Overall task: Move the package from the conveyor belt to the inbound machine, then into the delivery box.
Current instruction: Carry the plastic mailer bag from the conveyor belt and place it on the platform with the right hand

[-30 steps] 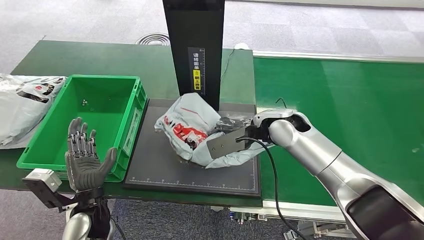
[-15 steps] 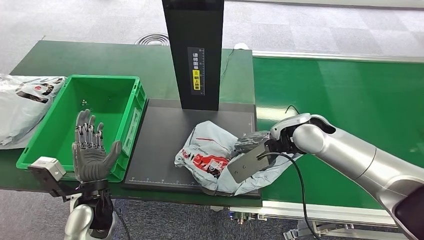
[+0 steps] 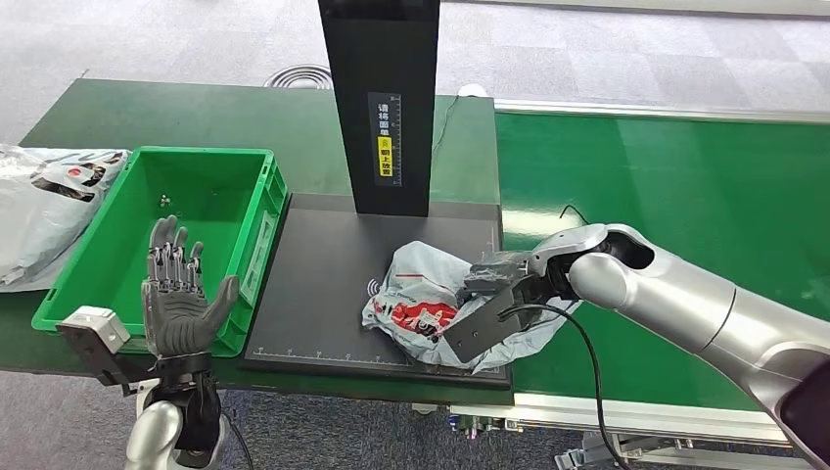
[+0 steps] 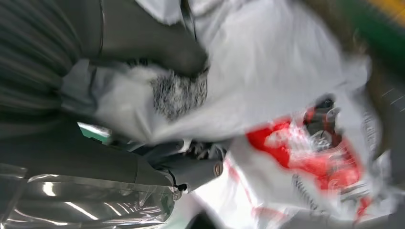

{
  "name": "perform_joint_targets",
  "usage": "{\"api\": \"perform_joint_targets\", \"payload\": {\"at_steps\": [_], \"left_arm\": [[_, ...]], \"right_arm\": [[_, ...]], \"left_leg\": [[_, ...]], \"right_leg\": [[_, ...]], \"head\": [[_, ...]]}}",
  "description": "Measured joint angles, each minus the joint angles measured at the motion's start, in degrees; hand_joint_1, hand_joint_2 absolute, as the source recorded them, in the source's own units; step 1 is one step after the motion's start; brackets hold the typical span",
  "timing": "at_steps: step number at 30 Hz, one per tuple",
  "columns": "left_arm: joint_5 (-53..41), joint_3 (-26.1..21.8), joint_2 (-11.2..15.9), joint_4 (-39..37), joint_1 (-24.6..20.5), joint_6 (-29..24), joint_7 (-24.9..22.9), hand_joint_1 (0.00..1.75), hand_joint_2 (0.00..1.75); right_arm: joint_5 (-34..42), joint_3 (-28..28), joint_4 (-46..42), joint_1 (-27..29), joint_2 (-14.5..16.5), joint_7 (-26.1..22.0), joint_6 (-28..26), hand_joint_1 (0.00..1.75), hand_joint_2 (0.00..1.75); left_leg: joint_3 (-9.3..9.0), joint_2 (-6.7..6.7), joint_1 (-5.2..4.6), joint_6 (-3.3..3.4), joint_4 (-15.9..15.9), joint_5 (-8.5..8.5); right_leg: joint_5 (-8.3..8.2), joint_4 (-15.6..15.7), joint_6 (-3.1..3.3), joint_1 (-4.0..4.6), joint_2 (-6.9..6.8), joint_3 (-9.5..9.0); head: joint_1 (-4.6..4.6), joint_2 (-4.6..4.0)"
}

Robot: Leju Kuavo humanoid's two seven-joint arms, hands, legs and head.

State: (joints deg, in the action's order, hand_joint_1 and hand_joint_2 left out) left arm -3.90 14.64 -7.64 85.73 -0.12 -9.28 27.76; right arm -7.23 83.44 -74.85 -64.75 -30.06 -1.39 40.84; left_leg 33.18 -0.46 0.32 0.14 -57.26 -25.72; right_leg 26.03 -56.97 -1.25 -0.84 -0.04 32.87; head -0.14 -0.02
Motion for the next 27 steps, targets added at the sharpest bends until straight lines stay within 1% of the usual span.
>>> {"api": "perform_joint_targets", "payload": {"at_steps": [1, 3, 4, 7, 9, 11, 13, 16, 18, 20, 23, 27], "left_arm": [[-0.1, 0.0, 0.0, 0.0, 0.2, -0.1, 0.0, 0.00, 1.75], [-0.4, 0.0, 0.0, 0.1, 0.7, -0.4, 0.0, 0.00, 1.75], [-0.7, 0.0, 0.0, 0.2, 1.2, -0.6, 0.1, 0.00, 1.75], [-1.9, -0.1, -0.1, 1.1, 2.9, -0.4, 0.9, 0.00, 1.75], [-2.5, -0.2, -0.2, 1.4, 3.6, 0.2, 1.4, 0.00, 1.75], [-3.4, -0.3, -0.4, 1.6, 3.9, 0.2, 1.8, 0.00, 1.75], [-4.3, -0.5, -0.6, 1.9, 4.1, -0.2, 2.1, 0.00, 1.75], [-4.9, -1.0, -0.9, 2.5, 5.0, -0.8, 2.2, 0.00, 1.75], [-5.1, -1.3, -1.0, 2.9, 5.5, -0.9, 2.2, 0.00, 1.75], [-5.2, -1.7, -1.1, 3.2, 5.8, -0.9, 2.2, 0.00, 1.75], [-5.2, -1.9, -1.3, 3.2, 5.9, -0.9, 2.2, 0.00, 1.75], [-5.8, -2.0, -1.5, 3.2, 5.9, -0.6, 2.7, 0.00, 1.75]], "right_arm": [[-2.3, 0.2, 0.4, 0.0, 0.1, -0.3, -1.8, 0.00, 0.00], [-7.8, 0.5, 1.6, 0.1, 0.3, -0.6, -6.3, 0.00, 0.00], [-11.6, 0.6, 2.4, 0.3, 0.6, -0.8, -9.7, 0.00, 0.00], [-24.8, 0.3, 5.7, 2.0, 2.0, -2.2, -22.9, 0.00, 0.00], [-31.4, -1.0, 8.6, 4.1, 3.6, -4.0, -30.4, 0.00, 0.00], [-36.0, -3.2, 12.0, 6.4, 5.7, -5.2, -35.5, 0.00, 0.00], [-39.4, -5.5, 15.5, 8.2, 8.1, -5.4, -38.7, 0.00, 0.00], [-42.2, -8.8, 20.1, 10.0, 11.7, -5.9, -43.7, 0.00, 0.00], [-42.8, -11.2, 22.3, 11.1, 13.5, -6.7, -47.8, 0.00, 0.00], [-42.5, -13.4, 23.9, 11.9, 15.1, -7.5, -50.7, 0.00, 0.00], [-40.6, -16.8, 25.6, 13.5, 17.1, -9.6, -55.7, 0.00, 0.00], [-34.4, -23.2, 26.5, 17.0, 19.6, -15.3, -64.5, 0.00, 0.00]], "left_leg": [[0.00, 0.00, 0.00, 0.00, 0.0, 0.00], [0.01, 0.00, 0.00, 0.00, 0.0, 0.00], [0.01, 0.00, 0.00, 0.00, 0.0, 0.00], [0.00, -0.01, 0.00, 0.00, 0.0, 0.00], [0.02, -0.03, 0.00, 0.00, 0.0, 0.00], [0.02, -0.02, 0.00, 0.00, 0.0, 0.00], [0.01, 0.00, 0.01, 0.00, 0.0, 0.00], [0.00, 0.01, 0.03, -0.01, 0.0, 0.00], [0.00, 0.01, 0.07, -0.01, 0.0, 0.00], [0.00, 0.01, 0.07, -0.01, 0.0, 0.00], [0.02, -0.01, 0.07, -0.01, 0.0, 0.00], [0.02, 0.00, 0.07, 0.00, 0.0, 0.00]], "right_leg": [[0.00, 0.0, 0.00, 0.00, 0.00, 0.00], [0.00, 0.0, -0.01, 0.00, 0.00, 0.00], [-0.01, 0.0, -0.01, 0.00, 0.00, 0.00], [0.00, 0.0, -0.01, 0.02, -0.01, -0.01], [0.00, 0.0, -0.01, 0.03, -0.03, -0.01], [0.00, 0.0, -0.01, 0.04, -0.01, 0.00], [0.00, 0.0, -0.01, 0.05, 0.02, 0.00], [0.00, 0.0, -0.01, 0.07, 0.01, 0.01], [0.01, 0.0, 0.00, 0.07, 0.01, 0.01], [0.01, 0.0, 0.00, 0.07, 0.01, 0.01], [0.01, 0.0, 0.00, 0.06, -0.01, 0.00], [0.01, 0.0, -0.01, 0.04, 0.00, 0.01]], "head": [[0.00, 0.00], [0.01, 0.00], [0.01, 0.00], [0.00, 0.00], [0.01, 0.00], [0.00, 0.00], [-0.01, 0.00], [-0.01, 0.00], [-0.01, 0.00], [-0.02, 0.00], [0.00, 0.00], [0.00, 0.00]]}}
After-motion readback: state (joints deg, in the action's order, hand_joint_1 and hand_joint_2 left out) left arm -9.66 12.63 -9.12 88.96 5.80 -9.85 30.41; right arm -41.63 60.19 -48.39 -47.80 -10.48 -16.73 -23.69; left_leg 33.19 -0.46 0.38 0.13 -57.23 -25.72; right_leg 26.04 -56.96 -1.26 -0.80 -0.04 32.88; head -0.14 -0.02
